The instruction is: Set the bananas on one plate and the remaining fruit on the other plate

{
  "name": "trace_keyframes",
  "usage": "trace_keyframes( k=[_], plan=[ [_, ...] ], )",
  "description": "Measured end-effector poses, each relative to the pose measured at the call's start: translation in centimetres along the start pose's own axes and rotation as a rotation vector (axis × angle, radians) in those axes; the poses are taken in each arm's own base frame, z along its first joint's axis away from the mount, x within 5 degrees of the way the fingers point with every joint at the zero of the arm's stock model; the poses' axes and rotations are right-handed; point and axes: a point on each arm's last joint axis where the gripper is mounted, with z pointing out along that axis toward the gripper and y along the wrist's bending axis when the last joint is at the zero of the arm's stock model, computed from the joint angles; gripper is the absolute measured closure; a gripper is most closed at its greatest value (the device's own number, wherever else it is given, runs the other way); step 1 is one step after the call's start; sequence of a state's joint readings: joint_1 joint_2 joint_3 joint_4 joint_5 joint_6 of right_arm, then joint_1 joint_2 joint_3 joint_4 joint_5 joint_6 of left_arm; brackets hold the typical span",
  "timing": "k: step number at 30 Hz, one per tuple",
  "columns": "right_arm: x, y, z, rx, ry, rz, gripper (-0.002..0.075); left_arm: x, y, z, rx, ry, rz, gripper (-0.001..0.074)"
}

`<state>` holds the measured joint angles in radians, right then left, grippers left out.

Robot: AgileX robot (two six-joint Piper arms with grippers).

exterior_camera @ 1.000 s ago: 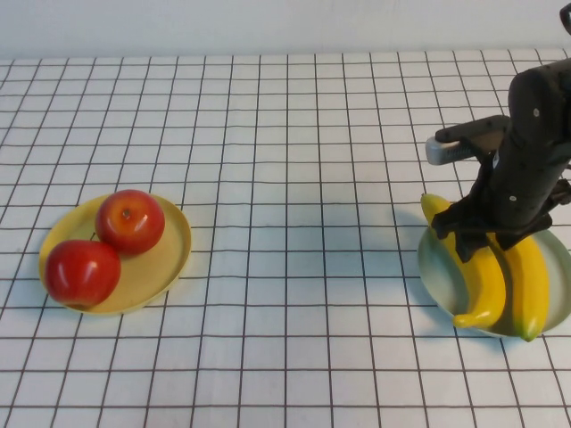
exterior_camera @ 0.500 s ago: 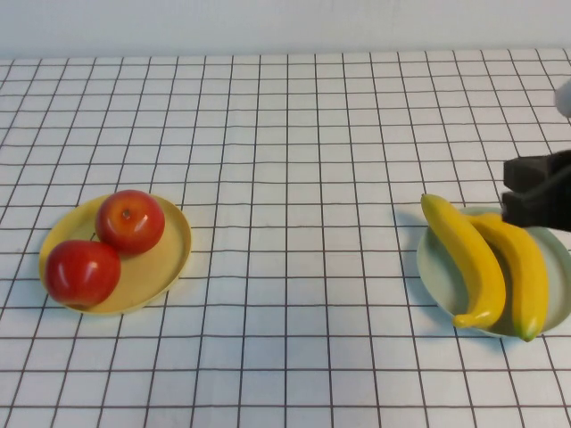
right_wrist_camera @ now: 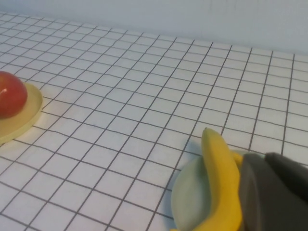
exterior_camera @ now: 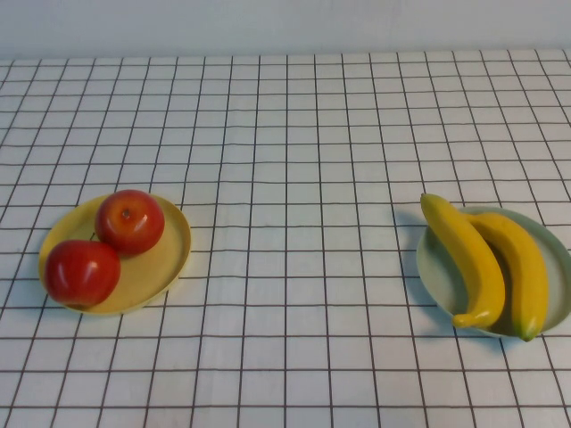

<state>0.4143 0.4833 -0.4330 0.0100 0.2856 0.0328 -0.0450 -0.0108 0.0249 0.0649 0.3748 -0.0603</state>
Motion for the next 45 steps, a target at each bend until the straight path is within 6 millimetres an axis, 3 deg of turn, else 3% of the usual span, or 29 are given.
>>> trace_keyframes(
  k=[7,18,27,45],
  plan=[
    [3.3,-0.2,-0.3,-0.001,-0.097,-0.014,0.0741,0.0,0.0,0.0,0.0,0.0,0.0,0.0738],
    [11.1,-1.2,-1.9,0.116,-0.16,0.035,0.0741,0.0,0.0,0.0,0.0,0.0,0.0,0.0738],
    [13.1,-2.2,-2.3,0.311,-0.003,0.096,0.0741,0.0,0.0,0.0,0.0,-0.002,0.0,0.0738],
    [13.6,-2.5,-2.4,0.379,0.044,0.124,0.0741,0.0,0.0,0.0,0.0,-0.002,0.0,0.0738]
  ],
)
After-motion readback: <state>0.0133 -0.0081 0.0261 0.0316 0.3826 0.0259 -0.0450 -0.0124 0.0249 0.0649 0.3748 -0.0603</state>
